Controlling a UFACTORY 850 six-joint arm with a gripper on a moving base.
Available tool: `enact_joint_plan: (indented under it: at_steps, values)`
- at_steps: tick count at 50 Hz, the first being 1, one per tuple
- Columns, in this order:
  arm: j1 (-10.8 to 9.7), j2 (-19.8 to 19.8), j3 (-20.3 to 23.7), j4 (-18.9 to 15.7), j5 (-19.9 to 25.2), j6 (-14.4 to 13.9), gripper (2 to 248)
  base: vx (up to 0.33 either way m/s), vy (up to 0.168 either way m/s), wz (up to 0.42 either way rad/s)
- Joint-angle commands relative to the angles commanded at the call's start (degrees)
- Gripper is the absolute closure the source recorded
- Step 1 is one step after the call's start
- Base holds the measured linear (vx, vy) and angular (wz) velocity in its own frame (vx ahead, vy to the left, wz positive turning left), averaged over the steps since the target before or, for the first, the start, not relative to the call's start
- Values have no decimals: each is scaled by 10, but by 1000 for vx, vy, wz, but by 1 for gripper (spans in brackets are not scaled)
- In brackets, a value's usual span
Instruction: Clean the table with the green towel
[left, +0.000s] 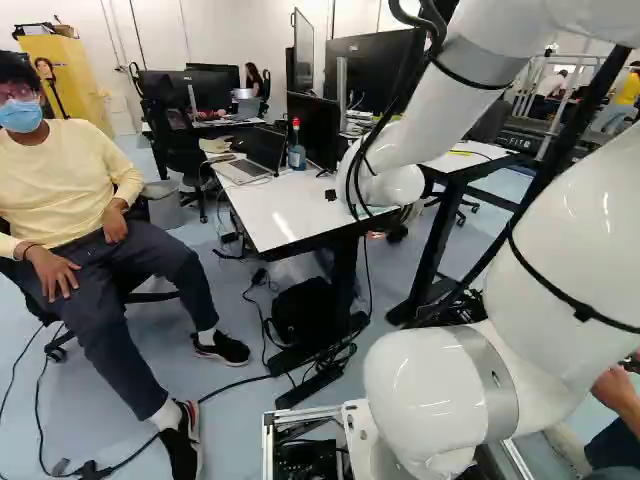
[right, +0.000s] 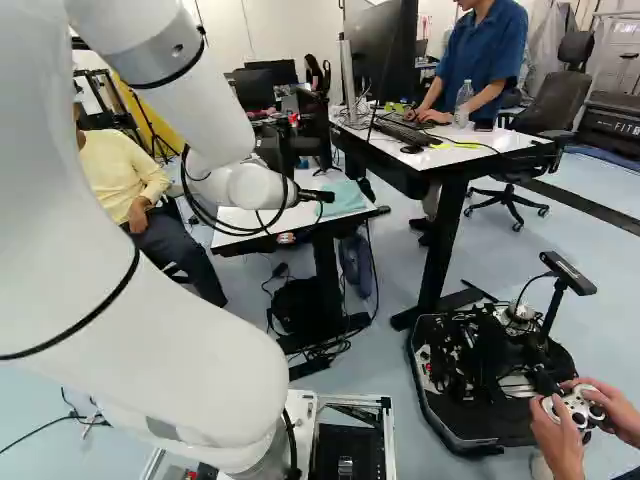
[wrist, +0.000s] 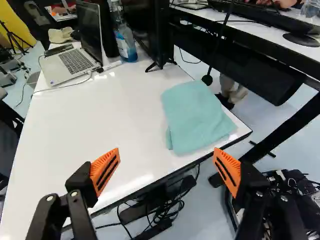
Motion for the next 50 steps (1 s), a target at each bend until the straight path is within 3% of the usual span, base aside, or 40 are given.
enact_joint_plan:
  at_steps: [25, 50]
  values:
    - [8, 40, 96, -10, 112, 0, 3, 0, 0, 0]
    - [13, 64, 157, -17, 182, 0, 3, 0, 0, 0]
